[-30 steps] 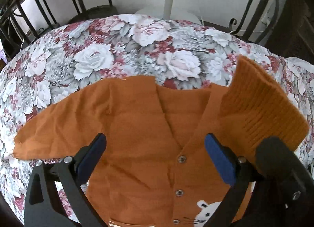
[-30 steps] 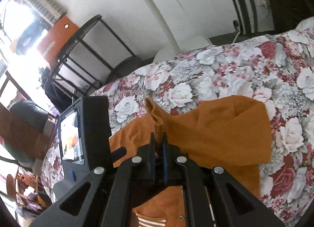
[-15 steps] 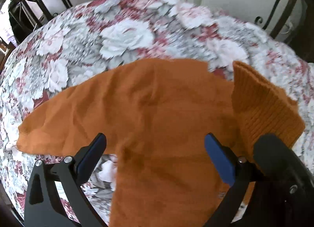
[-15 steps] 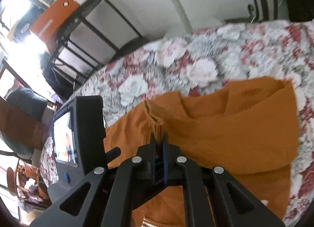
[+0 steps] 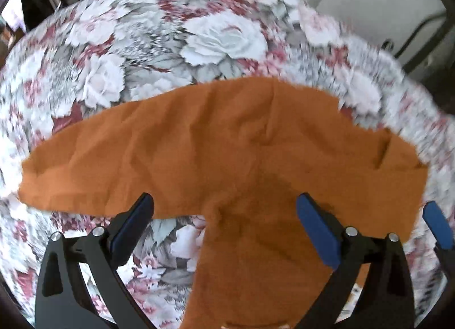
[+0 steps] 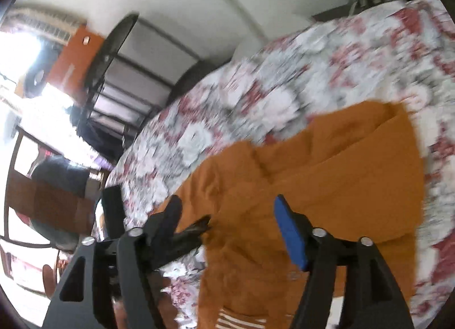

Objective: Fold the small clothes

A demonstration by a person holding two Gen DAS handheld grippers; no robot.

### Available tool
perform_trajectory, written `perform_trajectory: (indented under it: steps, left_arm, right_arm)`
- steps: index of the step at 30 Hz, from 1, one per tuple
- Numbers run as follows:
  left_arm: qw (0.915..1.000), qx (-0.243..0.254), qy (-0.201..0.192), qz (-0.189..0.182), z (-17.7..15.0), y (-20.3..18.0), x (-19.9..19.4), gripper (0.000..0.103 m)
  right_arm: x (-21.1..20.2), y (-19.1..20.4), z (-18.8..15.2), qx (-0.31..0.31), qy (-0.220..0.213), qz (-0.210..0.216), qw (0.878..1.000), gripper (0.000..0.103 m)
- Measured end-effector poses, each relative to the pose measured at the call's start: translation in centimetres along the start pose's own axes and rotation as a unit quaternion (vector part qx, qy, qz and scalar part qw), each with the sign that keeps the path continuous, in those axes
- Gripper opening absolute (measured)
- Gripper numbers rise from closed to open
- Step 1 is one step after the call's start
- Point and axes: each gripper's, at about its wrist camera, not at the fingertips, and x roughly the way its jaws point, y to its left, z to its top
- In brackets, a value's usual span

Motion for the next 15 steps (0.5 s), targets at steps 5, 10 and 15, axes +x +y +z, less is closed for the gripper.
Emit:
perform_trajectory:
  steps: [5,10,15]
  left_arm:
    - [0.9963,-0.029,0.045,-0.067,-0.2,1.1,1.8,0.098]
    - [0.9903,-0.029,0.087,-0.104,-1.4,0.2,5.0,0.098]
    - [0.9923,-0.039,0.076,-0.090,-1.7,0.4,5.6,0.098]
  right_arm:
    - [-3.4,-4.1,0.8,-0.009,-0.032,-0.104,0.994,0.100]
    - [-2.3,-7.0,0.6,-0.095,0.043,-0.255,0.961,0.100]
    - [-2.7,-6.7,1.4,-0.122,0.035,-0.233,0.964,0.100]
